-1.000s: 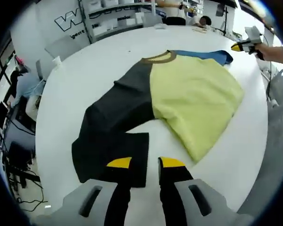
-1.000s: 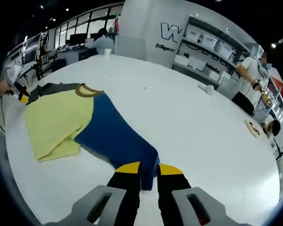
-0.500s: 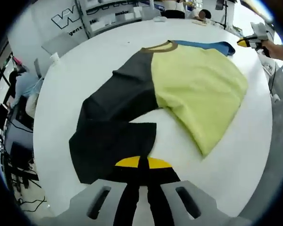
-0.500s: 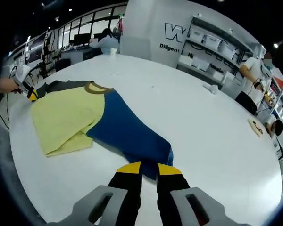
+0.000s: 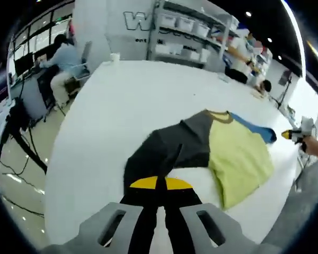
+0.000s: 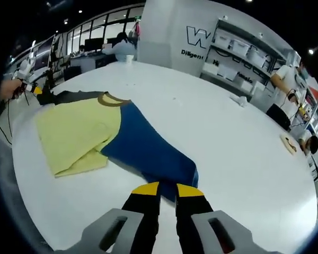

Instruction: Fold the garment on the visible template until the final outline fits inside the template.

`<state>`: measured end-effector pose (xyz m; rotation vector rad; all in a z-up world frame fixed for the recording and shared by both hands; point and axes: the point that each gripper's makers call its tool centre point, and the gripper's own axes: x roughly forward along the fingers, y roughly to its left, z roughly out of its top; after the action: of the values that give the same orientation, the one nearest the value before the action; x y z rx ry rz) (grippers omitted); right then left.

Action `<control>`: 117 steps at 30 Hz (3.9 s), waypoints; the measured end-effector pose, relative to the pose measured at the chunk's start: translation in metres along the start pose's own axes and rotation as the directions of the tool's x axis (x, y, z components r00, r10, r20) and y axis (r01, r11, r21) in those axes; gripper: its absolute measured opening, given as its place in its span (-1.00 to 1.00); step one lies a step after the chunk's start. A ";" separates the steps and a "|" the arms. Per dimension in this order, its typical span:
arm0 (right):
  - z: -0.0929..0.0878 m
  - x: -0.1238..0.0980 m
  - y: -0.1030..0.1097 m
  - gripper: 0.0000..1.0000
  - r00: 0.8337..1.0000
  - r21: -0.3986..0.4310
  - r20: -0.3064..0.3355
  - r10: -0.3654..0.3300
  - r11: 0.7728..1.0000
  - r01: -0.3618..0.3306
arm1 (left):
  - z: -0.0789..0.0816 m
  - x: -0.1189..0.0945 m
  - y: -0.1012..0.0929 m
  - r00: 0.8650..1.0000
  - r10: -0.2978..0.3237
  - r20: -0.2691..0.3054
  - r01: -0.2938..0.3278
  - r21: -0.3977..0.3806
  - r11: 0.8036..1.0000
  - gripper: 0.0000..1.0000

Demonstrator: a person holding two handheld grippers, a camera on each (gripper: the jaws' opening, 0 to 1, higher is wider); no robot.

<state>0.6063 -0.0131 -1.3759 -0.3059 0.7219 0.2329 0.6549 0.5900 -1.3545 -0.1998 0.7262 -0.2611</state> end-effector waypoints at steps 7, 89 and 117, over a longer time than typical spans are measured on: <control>0.002 -0.001 0.003 -0.92 1.000 -0.011 -0.003 0.006 1.000 -0.006 | 0.020 -0.021 0.056 0.991 0.100 0.089 -0.078 -0.218 0.973 -0.90; -0.016 0.005 -0.049 -1.00 0.996 0.221 -0.074 0.041 0.975 -0.023 | 0.020 -0.004 0.001 0.996 0.058 0.072 -0.062 0.053 0.997 -1.00; 0.021 0.039 -0.115 -0.84 0.981 -0.009 -0.176 -0.086 0.996 0.086 | 0.035 -0.006 -0.024 0.997 0.003 0.081 -0.012 0.112 0.994 -1.00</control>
<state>0.6838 -0.1088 -1.3652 -0.3610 0.8810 0.1252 0.6704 0.5724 -1.3189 -0.0999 0.6298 -0.2843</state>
